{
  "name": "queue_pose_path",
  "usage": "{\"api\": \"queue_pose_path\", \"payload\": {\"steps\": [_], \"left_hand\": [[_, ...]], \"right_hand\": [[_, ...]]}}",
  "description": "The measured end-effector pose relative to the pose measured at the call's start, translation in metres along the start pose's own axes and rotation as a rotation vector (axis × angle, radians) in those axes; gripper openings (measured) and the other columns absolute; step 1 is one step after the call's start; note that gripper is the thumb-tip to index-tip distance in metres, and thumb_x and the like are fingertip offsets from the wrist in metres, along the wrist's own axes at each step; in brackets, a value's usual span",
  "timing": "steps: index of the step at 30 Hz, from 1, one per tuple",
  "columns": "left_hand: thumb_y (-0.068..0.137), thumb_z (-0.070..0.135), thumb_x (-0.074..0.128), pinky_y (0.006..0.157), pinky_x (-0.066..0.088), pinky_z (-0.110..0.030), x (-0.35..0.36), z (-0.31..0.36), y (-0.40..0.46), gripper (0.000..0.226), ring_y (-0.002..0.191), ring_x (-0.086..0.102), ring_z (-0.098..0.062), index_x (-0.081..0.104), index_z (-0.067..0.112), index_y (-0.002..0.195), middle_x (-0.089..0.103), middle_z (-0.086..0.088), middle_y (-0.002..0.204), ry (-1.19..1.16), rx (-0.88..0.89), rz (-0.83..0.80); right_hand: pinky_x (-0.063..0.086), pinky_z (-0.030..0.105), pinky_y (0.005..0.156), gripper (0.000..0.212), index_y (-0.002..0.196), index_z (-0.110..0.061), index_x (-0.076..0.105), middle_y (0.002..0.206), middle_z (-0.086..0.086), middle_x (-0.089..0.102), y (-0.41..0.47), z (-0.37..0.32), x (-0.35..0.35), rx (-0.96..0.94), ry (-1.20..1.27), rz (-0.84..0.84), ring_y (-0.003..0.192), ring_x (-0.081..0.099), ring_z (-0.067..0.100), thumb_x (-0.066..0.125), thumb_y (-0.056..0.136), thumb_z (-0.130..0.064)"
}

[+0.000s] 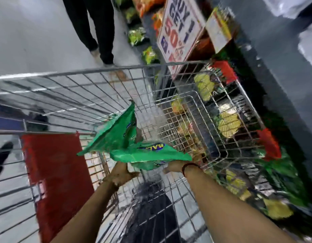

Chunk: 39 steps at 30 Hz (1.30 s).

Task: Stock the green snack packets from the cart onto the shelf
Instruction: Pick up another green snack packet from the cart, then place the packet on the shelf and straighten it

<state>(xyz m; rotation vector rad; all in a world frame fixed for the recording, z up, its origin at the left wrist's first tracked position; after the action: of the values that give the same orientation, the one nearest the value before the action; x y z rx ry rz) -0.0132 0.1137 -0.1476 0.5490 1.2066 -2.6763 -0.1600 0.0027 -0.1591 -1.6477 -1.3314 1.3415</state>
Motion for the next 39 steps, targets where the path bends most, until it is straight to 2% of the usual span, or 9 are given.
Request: {"api": "queue_pose_path", "payload": {"steps": [9,16,19,23,26,30,32,35,39], "left_hand": [[0.055,0.004,0.08,0.098,0.043,-0.052,-0.014,0.039,0.005,0.068,0.115,0.048,-0.034,0.045,0.003,0.113,0.054,-0.021,0.121,-0.247,0.102,0.289],[0.054,0.008,0.083,0.09,0.046,-0.026,-0.041,0.172,-0.079,0.069,0.106,0.053,-0.015,0.047,0.022,0.111,0.056,0.0,0.112,-0.214,0.496,0.285],[0.055,0.0,0.08,0.076,0.04,0.003,-0.042,0.232,-0.119,0.075,0.095,0.055,0.01,0.04,0.045,0.099,0.052,0.019,0.104,-0.257,0.658,0.212],[0.052,0.0,0.082,0.079,0.044,-0.002,-0.006,0.324,-0.186,0.075,0.104,0.057,-0.01,0.045,0.017,0.116,0.057,-0.004,0.115,-0.217,0.874,0.106],[0.049,0.005,0.084,0.088,0.05,-0.022,0.039,0.386,-0.23,0.077,0.104,0.057,-0.019,0.047,0.009,0.115,0.058,-0.009,0.117,-0.157,1.032,0.044],[0.046,0.007,0.086,0.068,0.038,0.005,0.125,0.448,-0.278,0.07,0.084,0.054,0.007,0.051,0.011,0.107,0.058,0.009,0.095,-0.086,1.186,-0.132],[0.044,0.006,0.086,0.062,0.036,0.007,0.174,0.469,-0.293,0.069,0.079,0.053,0.015,0.049,0.018,0.101,0.056,0.016,0.089,-0.058,1.206,-0.251],[0.044,0.001,0.085,0.068,0.043,-0.001,0.245,0.489,-0.301,0.067,0.088,0.06,0.002,0.046,0.022,0.095,0.059,0.009,0.094,-0.054,1.164,-0.467],[0.047,-0.004,0.083,0.069,0.046,-0.003,0.311,0.495,-0.295,0.07,0.101,0.057,-0.026,0.046,0.01,0.104,0.058,-0.011,0.106,0.009,1.159,-0.567]], "right_hand": [[0.043,0.029,0.096,0.052,0.11,-0.005,0.057,0.119,0.016,0.063,-0.029,-0.025,-0.053,-0.188,0.439,0.23,0.105,0.055,0.018,0.078,0.063,0.0],[0.047,0.037,0.096,0.068,0.116,-0.007,0.051,0.119,0.014,0.061,-0.165,0.004,-0.124,-0.318,0.394,0.508,0.106,0.058,0.024,0.082,0.059,-0.025],[0.047,0.042,0.098,0.061,0.108,-0.016,0.052,0.111,0.008,0.065,-0.236,0.019,-0.147,-0.473,0.538,0.674,0.102,0.06,0.021,0.085,0.056,-0.013],[0.054,0.025,0.082,0.041,0.09,-0.029,0.056,0.09,-0.006,0.069,-0.358,0.078,-0.161,-0.537,0.565,0.97,0.088,0.065,0.011,0.082,0.061,-0.017],[0.049,0.008,0.074,0.049,0.106,-0.021,0.053,0.1,-0.008,0.066,-0.431,0.13,-0.151,-0.559,0.613,1.081,0.086,0.062,-0.004,0.078,0.066,-0.009],[0.048,0.033,0.094,0.061,0.112,-0.015,0.05,0.117,0.009,0.062,-0.498,0.218,-0.127,-0.449,0.698,1.324,0.106,0.059,0.019,0.081,0.061,-0.002],[0.049,0.027,0.091,0.058,0.104,-0.023,0.05,0.113,0.005,0.063,-0.521,0.259,-0.112,-0.421,0.782,1.402,0.101,0.061,0.013,0.081,0.06,-0.001],[0.048,0.004,0.073,0.056,0.096,-0.027,0.05,0.104,-0.005,0.062,-0.539,0.313,-0.094,-0.396,0.899,1.466,0.086,0.062,-0.009,0.076,0.062,0.008],[0.048,0.002,0.071,0.057,0.098,-0.025,0.048,0.111,0.009,0.06,-0.533,0.358,-0.074,-0.287,1.0,1.523,0.092,0.059,0.009,0.074,0.063,0.011]]}}
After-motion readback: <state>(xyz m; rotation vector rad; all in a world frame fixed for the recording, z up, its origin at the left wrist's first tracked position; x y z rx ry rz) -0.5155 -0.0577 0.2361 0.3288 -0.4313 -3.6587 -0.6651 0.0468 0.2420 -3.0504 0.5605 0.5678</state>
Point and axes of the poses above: each hand's wrist, its own y-axis towards the middle knuckle, its own x-axis out of the palm, z = x × y, the point moved 8 cm from there along y, towards the middle knuckle
